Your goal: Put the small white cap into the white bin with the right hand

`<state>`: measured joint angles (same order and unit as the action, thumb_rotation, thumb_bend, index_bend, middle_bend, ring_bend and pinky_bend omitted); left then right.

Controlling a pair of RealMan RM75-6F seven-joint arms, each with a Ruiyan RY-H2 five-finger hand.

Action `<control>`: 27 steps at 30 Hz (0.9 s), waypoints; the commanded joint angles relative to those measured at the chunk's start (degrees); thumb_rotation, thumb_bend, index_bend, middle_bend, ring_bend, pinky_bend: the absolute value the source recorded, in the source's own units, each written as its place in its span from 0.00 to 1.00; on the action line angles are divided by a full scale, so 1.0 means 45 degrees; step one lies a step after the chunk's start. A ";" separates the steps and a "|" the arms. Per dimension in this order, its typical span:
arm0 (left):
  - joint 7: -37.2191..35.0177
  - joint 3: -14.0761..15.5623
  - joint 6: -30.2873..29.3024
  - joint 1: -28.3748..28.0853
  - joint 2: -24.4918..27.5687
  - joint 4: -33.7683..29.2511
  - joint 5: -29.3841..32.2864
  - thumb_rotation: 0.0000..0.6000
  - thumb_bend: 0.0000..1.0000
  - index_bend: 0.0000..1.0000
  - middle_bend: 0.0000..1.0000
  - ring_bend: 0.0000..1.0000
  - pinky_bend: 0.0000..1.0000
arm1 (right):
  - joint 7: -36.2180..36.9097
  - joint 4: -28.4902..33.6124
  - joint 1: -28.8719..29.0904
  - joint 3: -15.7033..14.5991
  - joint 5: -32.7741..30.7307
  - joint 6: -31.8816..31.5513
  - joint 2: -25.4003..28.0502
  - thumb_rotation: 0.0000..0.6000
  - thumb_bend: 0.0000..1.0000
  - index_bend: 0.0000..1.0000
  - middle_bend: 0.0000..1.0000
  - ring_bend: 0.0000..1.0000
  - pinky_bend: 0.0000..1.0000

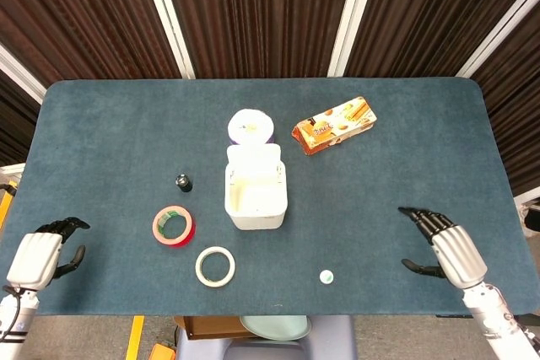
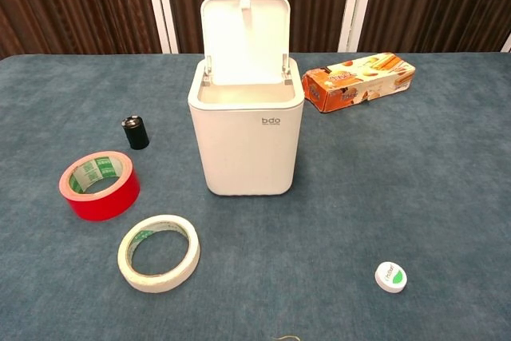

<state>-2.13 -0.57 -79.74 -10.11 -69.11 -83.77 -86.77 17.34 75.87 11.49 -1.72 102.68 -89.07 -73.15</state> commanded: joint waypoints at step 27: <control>-0.0331 -0.0109 0.0135 0.0070 0.0251 -0.0149 0.0300 1.00 0.45 0.35 0.32 0.35 0.43 | -0.1987 0.1490 0.3516 -0.0939 0.1198 0.5073 -0.0308 1.00 0.26 0.57 0.83 0.81 0.98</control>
<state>-3.61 -1.06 -79.14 -9.79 -67.99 -84.43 -85.43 8.68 82.17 26.83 -5.71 108.36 -66.77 -74.23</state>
